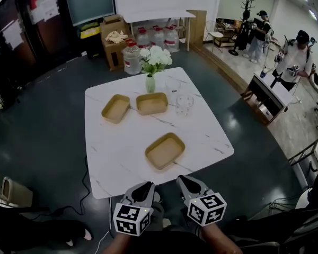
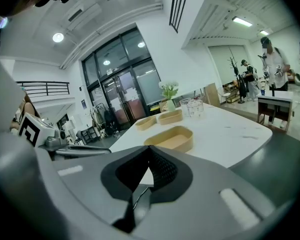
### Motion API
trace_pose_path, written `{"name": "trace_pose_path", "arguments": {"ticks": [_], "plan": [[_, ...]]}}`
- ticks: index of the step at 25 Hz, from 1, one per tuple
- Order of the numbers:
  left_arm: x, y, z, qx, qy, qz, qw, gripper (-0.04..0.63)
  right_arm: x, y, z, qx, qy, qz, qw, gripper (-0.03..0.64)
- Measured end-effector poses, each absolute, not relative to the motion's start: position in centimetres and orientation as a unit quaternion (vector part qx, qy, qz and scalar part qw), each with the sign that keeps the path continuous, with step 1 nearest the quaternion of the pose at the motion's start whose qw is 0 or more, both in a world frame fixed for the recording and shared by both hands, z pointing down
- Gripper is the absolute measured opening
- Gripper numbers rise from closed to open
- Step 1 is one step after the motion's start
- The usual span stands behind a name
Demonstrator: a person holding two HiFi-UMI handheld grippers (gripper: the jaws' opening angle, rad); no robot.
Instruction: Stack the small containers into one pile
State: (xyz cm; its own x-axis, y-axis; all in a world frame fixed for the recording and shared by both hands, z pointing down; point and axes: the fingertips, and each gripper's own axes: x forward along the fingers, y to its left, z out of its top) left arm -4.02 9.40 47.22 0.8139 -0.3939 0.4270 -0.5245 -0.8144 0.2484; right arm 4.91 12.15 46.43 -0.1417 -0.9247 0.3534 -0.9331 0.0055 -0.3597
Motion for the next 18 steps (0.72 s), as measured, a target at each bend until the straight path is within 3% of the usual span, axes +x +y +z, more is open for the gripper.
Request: {"name": "trace_pose_path", "arguments": {"ticks": [18], "plan": [[-0.2, -1.6, 50.6, 0.927, -0.238, 0.211, 0.198, 0.081, 10.7, 1.5, 48.4, 0.666, -0.693, 0.263, 0.079, 0.002]]}}
